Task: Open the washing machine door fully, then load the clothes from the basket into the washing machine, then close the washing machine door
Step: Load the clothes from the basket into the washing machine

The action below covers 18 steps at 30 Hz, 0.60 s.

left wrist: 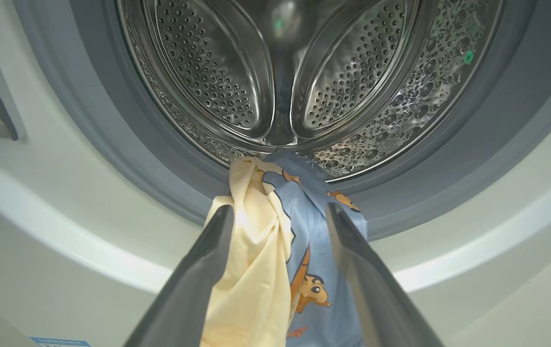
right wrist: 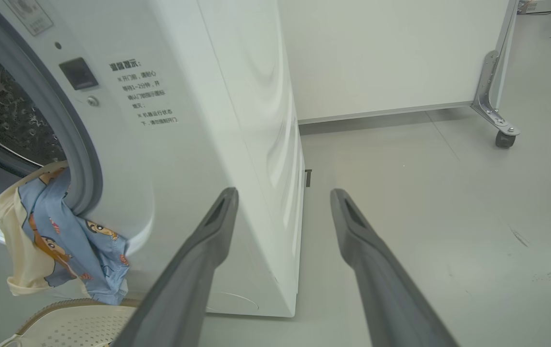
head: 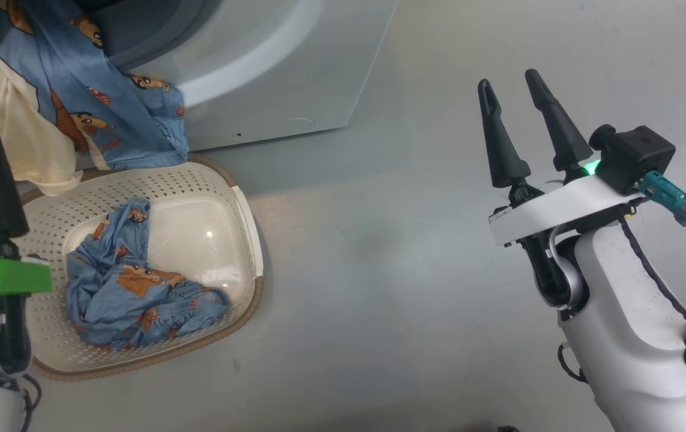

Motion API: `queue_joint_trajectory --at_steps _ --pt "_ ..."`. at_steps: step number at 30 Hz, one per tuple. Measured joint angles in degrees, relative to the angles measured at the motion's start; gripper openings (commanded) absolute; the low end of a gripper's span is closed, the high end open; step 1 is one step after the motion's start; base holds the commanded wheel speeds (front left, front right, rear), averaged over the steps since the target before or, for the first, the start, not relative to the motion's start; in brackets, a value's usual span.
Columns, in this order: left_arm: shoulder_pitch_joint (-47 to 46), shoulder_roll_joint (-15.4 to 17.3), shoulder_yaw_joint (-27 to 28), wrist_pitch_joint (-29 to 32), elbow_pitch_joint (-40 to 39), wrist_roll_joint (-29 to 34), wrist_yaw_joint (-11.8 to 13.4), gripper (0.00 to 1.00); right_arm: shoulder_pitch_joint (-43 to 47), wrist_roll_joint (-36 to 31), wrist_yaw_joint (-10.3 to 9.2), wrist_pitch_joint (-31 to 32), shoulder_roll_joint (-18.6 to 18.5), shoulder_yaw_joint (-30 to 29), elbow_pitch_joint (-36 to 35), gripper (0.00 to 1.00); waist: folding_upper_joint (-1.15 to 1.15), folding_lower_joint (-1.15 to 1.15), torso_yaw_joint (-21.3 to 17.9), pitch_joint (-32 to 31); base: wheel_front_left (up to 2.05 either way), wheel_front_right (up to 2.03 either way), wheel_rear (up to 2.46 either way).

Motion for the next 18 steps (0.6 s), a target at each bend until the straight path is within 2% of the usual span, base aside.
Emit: queue_joint_trajectory --at_steps 4,18 --pt "4.9 -2.43 1.05 0.0 -1.54 0.43 -0.01 1.0 0.0 0.0 0.0 0.0 -0.01 0.45 -0.07 1.0 0.0 0.0 -0.04 -0.24 0.0 0.0 0.0" --pt "8.77 -3.35 2.92 0.0 -5.92 3.05 -0.71 1.0 0.06 0.0 0.0 0.0 -0.04 0.83 -0.05 1.0 0.0 0.0 -0.39 -0.62 0.0 0.0 0.0"
